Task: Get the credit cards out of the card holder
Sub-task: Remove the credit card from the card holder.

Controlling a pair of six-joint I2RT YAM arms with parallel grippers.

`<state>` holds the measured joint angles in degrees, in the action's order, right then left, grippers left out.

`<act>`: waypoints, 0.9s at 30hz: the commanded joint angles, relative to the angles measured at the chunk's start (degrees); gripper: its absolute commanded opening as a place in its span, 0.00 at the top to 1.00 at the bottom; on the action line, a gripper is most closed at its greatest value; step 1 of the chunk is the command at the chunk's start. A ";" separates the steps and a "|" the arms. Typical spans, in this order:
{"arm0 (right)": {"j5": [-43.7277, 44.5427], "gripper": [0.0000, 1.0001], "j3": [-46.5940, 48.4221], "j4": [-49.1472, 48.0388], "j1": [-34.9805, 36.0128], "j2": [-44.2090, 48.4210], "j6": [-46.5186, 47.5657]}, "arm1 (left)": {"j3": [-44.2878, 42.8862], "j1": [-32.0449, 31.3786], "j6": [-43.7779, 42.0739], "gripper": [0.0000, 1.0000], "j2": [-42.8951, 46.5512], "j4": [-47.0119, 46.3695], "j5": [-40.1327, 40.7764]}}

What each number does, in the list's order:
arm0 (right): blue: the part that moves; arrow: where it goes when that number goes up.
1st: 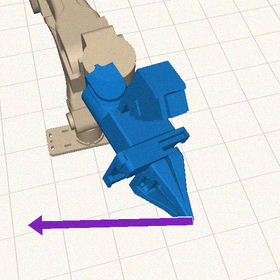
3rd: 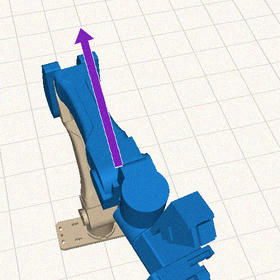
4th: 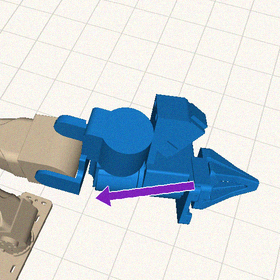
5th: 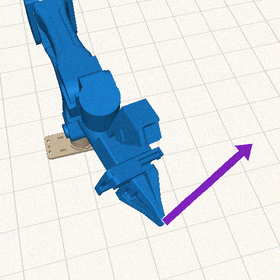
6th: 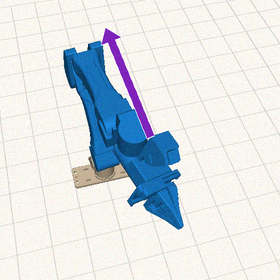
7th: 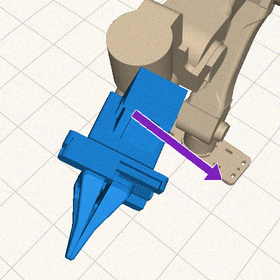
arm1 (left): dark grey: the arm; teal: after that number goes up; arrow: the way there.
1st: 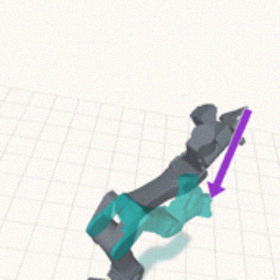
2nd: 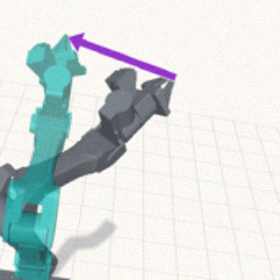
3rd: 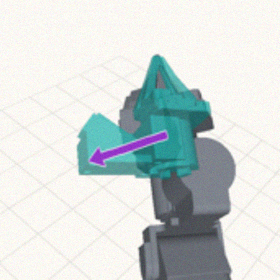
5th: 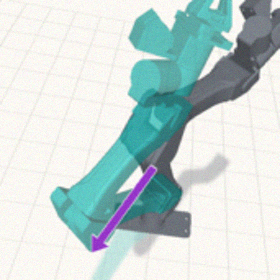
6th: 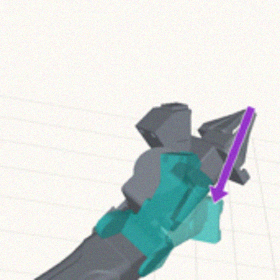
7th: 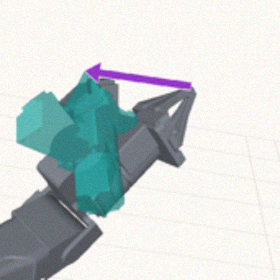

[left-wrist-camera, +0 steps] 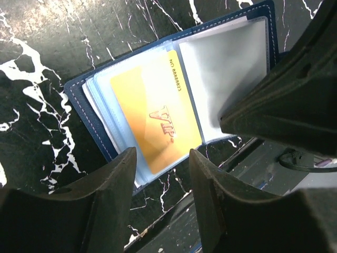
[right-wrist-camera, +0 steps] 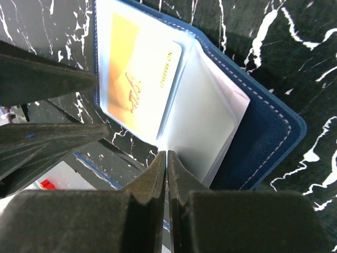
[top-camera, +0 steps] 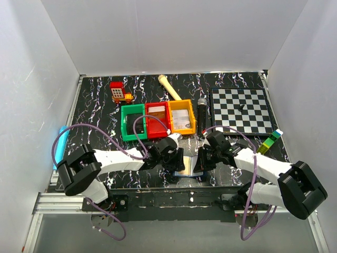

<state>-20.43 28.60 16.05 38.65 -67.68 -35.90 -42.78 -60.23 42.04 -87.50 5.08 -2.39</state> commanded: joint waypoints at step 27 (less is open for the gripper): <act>-1.28 0.57 -5.04 -15.43 0.46 12.85 -4.26 | 8.69 0.37 -3.20 0.54 13.24 -10.45 -2.43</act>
<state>-16.60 23.75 7.53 38.72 -50.48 -38.24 -31.40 -60.14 40.21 -73.06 -3.36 -1.28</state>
